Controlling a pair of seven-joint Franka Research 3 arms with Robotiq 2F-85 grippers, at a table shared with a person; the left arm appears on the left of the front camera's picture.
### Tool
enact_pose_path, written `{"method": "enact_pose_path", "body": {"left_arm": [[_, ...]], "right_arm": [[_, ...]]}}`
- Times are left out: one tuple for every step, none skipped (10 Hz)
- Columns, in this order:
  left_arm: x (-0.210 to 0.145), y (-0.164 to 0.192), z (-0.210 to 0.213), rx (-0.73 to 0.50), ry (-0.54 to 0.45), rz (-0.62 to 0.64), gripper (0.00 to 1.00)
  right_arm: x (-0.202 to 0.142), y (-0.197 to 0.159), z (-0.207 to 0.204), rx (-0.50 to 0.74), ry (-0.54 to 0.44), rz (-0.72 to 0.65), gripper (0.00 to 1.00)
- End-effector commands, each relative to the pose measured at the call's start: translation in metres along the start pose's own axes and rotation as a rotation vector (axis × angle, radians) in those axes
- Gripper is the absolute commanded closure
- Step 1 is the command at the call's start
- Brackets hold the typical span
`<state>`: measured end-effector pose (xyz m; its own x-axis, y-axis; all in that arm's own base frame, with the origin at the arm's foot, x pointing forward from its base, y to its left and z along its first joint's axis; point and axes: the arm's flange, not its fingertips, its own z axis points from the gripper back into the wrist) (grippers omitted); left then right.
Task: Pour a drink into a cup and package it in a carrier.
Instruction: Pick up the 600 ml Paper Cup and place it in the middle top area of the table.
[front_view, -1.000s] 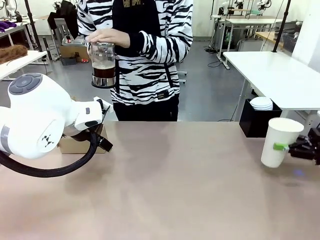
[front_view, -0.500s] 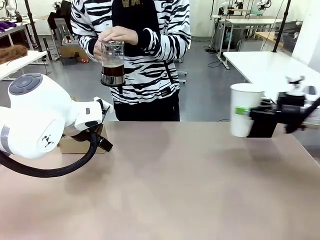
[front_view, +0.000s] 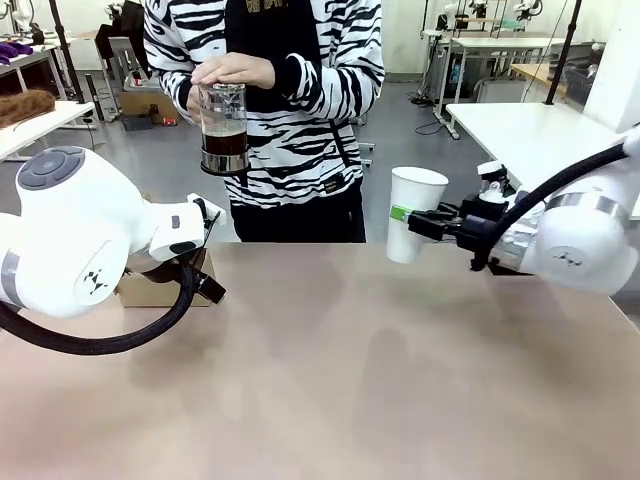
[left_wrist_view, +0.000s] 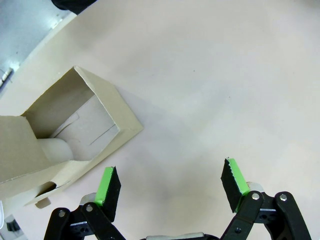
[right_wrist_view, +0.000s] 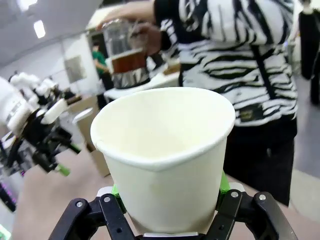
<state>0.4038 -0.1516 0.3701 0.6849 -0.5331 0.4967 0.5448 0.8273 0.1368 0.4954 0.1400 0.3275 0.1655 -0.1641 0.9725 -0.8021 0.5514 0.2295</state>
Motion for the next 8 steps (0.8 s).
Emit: {"method": "enact_pose_path", "body": {"left_arm": [[0.0, 0.0, 0.0, -0.002, -0.001, 0.0, 0.0], [0.0, 0.0, 0.0, -0.002, -0.001, 0.0, 0.0], [0.0, 0.0, 0.0, -0.002, -0.001, 0.0, 0.0], [0.0, 0.0, 0.0, -0.002, -0.001, 0.0, 0.0], [0.0, 0.0, 0.0, -0.002, -0.001, 0.0, 0.0], [0.0, 0.0, 0.0, -0.002, -0.001, 0.0, 0.0], [0.0, 0.0, 0.0, -0.002, -0.001, 0.0, 0.0], [0.0, 0.0, 0.0, -0.002, -0.001, 0.0, 0.0]], "right_arm": [[-0.03, -0.013, -0.02, -0.03, -0.107, 0.084, 0.34], [-0.044, -0.017, -0.029, -0.015, -0.119, 0.128, 0.34], [-0.053, -0.022, -0.037, -0.022, -0.112, 0.163, 0.34], [-0.058, -0.028, -0.042, -0.037, -0.093, 0.168, 0.34], [-0.061, -0.033, -0.044, -0.048, -0.071, 0.183, 0.34], [-0.063, -0.038, -0.043, -0.062, -0.031, 0.174, 0.34], [-0.063, -0.041, -0.041, -0.059, -0.017, 0.166, 0.34], [-0.063, -0.045, -0.039, -0.054, -0.014, 0.143, 0.34]]}}
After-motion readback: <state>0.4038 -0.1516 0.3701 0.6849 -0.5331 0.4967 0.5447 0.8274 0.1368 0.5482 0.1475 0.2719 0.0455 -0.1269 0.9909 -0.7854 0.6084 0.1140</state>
